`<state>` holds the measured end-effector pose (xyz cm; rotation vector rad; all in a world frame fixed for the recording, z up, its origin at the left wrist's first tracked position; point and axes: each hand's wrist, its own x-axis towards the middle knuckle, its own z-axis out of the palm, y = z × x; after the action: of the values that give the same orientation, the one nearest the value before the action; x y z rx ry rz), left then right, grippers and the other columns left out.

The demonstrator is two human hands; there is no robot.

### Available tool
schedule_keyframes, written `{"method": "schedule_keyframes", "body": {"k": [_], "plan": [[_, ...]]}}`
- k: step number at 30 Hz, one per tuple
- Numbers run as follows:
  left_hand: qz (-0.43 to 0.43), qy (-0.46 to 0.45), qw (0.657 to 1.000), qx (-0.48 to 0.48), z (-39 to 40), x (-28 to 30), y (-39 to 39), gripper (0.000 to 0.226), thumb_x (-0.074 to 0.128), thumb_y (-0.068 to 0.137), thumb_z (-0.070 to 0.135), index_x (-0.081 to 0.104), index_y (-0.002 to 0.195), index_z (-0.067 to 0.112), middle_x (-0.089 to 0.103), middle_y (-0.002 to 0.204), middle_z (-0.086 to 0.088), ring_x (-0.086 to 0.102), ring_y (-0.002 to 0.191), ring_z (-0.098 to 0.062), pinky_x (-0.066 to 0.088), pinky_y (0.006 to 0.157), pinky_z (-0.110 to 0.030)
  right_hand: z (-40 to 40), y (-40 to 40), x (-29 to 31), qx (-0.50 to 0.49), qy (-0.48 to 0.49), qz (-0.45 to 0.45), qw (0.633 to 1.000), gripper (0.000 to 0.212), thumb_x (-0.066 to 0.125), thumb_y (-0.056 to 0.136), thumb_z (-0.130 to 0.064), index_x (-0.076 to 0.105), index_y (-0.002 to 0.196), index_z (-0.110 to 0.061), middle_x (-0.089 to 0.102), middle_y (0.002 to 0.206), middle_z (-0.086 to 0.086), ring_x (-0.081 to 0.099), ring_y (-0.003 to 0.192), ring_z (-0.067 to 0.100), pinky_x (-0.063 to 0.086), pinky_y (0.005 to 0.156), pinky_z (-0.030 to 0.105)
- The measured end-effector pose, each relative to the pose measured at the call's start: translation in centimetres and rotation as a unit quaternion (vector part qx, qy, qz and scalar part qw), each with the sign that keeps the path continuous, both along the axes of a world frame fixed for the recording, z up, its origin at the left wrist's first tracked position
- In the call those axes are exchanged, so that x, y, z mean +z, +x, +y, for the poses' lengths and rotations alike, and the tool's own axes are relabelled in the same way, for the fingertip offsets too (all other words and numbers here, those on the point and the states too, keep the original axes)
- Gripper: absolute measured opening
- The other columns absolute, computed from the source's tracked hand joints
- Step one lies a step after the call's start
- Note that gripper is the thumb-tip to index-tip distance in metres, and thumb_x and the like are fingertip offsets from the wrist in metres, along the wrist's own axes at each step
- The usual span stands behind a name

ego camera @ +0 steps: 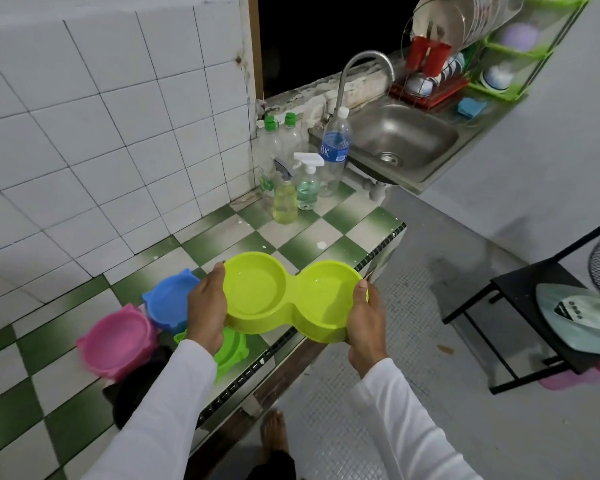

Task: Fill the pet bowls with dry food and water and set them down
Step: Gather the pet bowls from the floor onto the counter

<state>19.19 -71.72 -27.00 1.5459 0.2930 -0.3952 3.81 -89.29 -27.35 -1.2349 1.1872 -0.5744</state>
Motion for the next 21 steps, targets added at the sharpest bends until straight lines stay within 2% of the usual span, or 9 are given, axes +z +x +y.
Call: {"method": "schedule_keyframes", "body": {"k": [2,6,8,10,14,16,18,21], "plan": [[0.0,0.013,1.0,-0.009,-0.9,-0.6,1.0,0.035,0.061,0.098,0.054,0.067,0.121,0.029,0.065,0.128,0.003,0.058,0.124,-0.025,0.045,0.111,-0.053,-0.8,0.8,-0.5,-0.002,0.005,0.004,1.0,0.041,0.04,0.104,-0.054,0.054,0.138,-0.034,0.054,0.141,0.002,0.053,0.125,0.029,0.045,0.107,0.057],[-0.009,0.053,0.998,-0.034,-2.7,-1.6,3.6,0.03,0.058,0.097,0.061,0.063,0.104,0.032,0.063,0.099,0.01,0.058,0.098,-0.02,0.049,0.101,-0.052,-2.4,2.7,-1.6,-0.01,0.011,0.007,1.0,0.038,0.041,0.105,-0.053,0.055,0.135,-0.035,0.056,0.139,0.002,0.054,0.123,0.029,0.047,0.105,0.057],[-0.008,0.063,0.997,-0.039,-3.6,-2.0,4.7,0.034,0.058,0.095,0.063,0.063,0.103,0.031,0.061,0.094,0.006,0.056,0.092,-0.021,0.051,0.092,-0.048,-3.1,3.8,-2.2,-0.007,0.018,0.016,1.0,0.037,0.04,0.105,-0.053,0.054,0.135,-0.036,0.055,0.139,0.002,0.053,0.123,0.029,0.047,0.105,0.057],[0.0,0.071,0.996,-0.05,-4.0,-2.3,5.7,0.038,0.057,0.095,0.065,0.062,0.105,0.029,0.062,0.098,0.003,0.058,0.097,-0.025,0.05,0.09,-0.047,-3.7,4.9,-2.6,-0.005,0.023,0.025,0.999,0.036,0.04,0.105,-0.051,0.053,0.135,-0.036,0.054,0.14,0.002,0.053,0.123,0.029,0.046,0.105,0.058],[0.007,0.09,0.993,-0.07,-4.9,-3.2,8.5,0.033,0.055,0.097,0.063,0.063,0.105,0.031,0.066,0.114,0.001,0.06,0.113,-0.03,0.05,0.103,-0.056,-4.5,7.3,-3.3,-0.011,0.033,0.037,0.999,0.034,0.041,0.106,-0.048,0.053,0.135,-0.036,0.053,0.141,0.001,0.051,0.124,0.029,0.045,0.106,0.058],[0.008,0.09,0.994,-0.068,-5.6,-3.7,10.1,0.031,0.053,0.103,0.05,0.065,0.119,0.026,0.065,0.126,-0.004,0.059,0.118,-0.032,0.047,0.108,-0.056,-4.8,8.5,-3.7,-0.009,0.034,0.047,0.998,0.029,0.041,0.106,-0.045,0.055,0.131,-0.037,0.053,0.138,0.002,0.051,0.122,0.029,0.044,0.107,0.056],[0.014,0.093,0.993,-0.066,-6.3,-4.1,11.3,0.035,0.051,0.107,0.038,0.063,0.132,0.016,0.062,0.126,-0.007,0.058,0.121,-0.033,0.046,0.11,-0.055,-5.1,9.5,-4.3,-0.011,0.039,0.058,0.997,0.022,0.043,0.105,-0.042,0.056,0.123,-0.039,0.053,0.136,0.005,0.052,0.12,0.03,0.045,0.106,0.056],[0.034,0.093,0.991,-0.086,-7.1,-4.8,13.2,0.036,0.048,0.108,0.032,0.059,0.137,0.014,0.06,0.127,-0.008,0.057,0.12,-0.033,0.046,0.11,-0.055,-5.4,10.8,-5.3,-0.016,0.047,0.072,0.996,0.02,0.044,0.103,-0.037,0.057,0.119,-0.035,0.055,0.133,0.007,0.054,0.117,0.031,0.046,0.104,0.055]]}}
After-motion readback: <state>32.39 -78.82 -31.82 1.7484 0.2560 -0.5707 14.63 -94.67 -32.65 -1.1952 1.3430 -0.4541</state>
